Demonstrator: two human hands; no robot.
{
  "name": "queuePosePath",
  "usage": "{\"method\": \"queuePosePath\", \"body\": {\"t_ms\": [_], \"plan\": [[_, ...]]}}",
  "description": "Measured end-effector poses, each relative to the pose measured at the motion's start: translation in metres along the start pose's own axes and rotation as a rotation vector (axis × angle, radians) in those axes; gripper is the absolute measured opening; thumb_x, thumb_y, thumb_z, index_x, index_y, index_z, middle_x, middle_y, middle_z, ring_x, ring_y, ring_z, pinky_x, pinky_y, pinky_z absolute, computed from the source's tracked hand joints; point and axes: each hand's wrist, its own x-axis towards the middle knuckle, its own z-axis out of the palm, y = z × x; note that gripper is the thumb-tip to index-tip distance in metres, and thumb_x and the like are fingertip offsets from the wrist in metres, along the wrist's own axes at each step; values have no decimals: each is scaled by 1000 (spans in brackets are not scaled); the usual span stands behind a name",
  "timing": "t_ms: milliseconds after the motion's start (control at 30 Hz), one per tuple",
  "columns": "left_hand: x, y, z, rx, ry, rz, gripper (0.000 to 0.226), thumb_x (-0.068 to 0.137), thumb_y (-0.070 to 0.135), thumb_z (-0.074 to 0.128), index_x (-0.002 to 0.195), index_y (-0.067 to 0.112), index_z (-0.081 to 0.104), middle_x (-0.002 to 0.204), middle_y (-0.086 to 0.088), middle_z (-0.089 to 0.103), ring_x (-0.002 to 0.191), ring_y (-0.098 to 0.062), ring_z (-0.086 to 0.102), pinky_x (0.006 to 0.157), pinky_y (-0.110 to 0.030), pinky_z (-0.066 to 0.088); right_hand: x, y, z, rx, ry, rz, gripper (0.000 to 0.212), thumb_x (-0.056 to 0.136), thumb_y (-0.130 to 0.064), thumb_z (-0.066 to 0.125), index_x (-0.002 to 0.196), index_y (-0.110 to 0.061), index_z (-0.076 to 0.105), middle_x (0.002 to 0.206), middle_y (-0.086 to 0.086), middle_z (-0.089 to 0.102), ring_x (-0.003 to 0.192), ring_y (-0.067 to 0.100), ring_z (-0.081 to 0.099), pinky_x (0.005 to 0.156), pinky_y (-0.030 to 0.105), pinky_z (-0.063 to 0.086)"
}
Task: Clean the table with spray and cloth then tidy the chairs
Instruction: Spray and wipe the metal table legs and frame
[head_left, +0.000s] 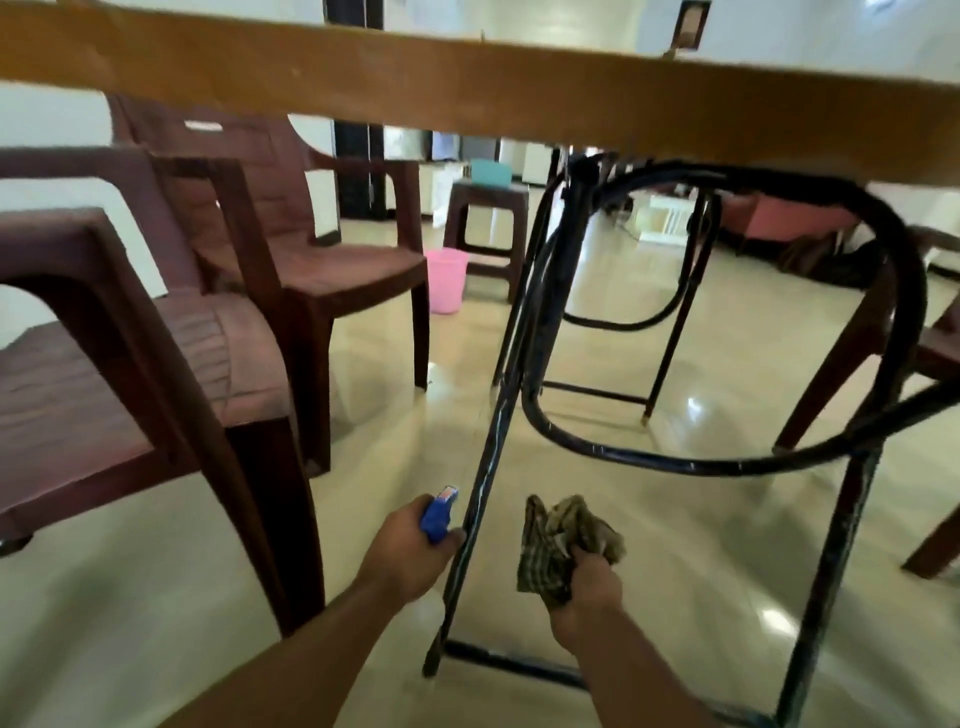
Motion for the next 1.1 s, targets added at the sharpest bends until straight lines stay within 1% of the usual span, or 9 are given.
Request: {"method": "queuePosePath", "body": {"t_ms": [133, 300, 367, 500, 667, 833, 900, 1000, 1100], "plan": [[18, 27, -3, -103, 34, 103, 16, 88, 27, 73, 97, 28, 60, 84, -8, 67, 78, -34, 66, 78, -54, 58, 6, -19, 40, -18, -70, -17, 45, 101, -40, 51, 124, -5, 66, 115, 18, 73, 106, 34, 68, 81, 41, 57], [14, 58, -13, -206, 98, 208, 16, 86, 32, 72, 89, 22, 61, 77, -10, 65, 74, -38, 62, 74, -55, 58, -5, -30, 82, -106, -260, -62, 46, 98, -45, 51, 122, -9, 69, 115, 15, 72, 105, 32, 67, 93, 43, 52], [10, 69, -18, -220, 105, 247, 17, 84, 34, 72, 88, 22, 61, 74, -5, 65, 69, -32, 62, 71, -51, 59, -16, -30, 97, -85, -320, -68, 45, 99, -40, 46, 117, -8, 71, 114, 14, 73, 103, 29, 69, 90, 42, 51], [4, 90, -24, -225, 138, 333, 15, 89, 26, 73, 86, 20, 60, 70, 0, 63, 61, -20, 58, 67, -38, 54, -27, -36, 113, 21, -359, -62, 48, 100, -31, 38, 92, -4, 77, 95, 15, 76, 78, 27, 76, 80, 39, 50], [4, 97, -21, -284, 156, 341, 31, 92, 16, 67, 69, 27, 50, 50, 8, 46, 45, -10, 40, 50, -21, 38, -20, -34, 113, -7, -361, -85, 41, 98, -31, 39, 109, -6, 70, 100, 13, 75, 93, 27, 70, 83, 38, 51], [3, 90, -18, -274, 154, 346, 27, 92, 23, 70, 72, 28, 52, 57, 7, 52, 51, -8, 46, 54, -18, 41, -23, -33, 104, -156, -391, -99, 44, 100, -30, 36, 94, -7, 73, 94, 15, 75, 86, 27, 69, 75, 38, 49], [3, 88, -18, -297, 134, 333, 23, 92, 25, 70, 75, 27, 56, 62, 4, 56, 55, -8, 48, 58, -24, 46, -23, -36, 102, -198, -387, -112, 45, 101, -31, 37, 98, -6, 74, 98, 15, 75, 86, 26, 71, 78, 39, 50], [7, 90, -18, -348, 155, 314, 25, 89, 30, 67, 71, 21, 54, 58, -7, 52, 54, -21, 47, 55, -41, 47, -25, -43, 106, -216, -393, -143, 43, 101, -32, 38, 107, -7, 72, 101, 13, 76, 86, 24, 73, 79, 38, 51], [7, 90, -17, -280, 170, 319, 22, 92, 27, 68, 75, 25, 55, 62, -3, 56, 57, -18, 51, 58, -36, 50, -26, -42, 105, -254, -377, -140, 44, 103, -34, 37, 109, -7, 72, 105, 13, 76, 91, 25, 73, 80, 38, 52]]}}
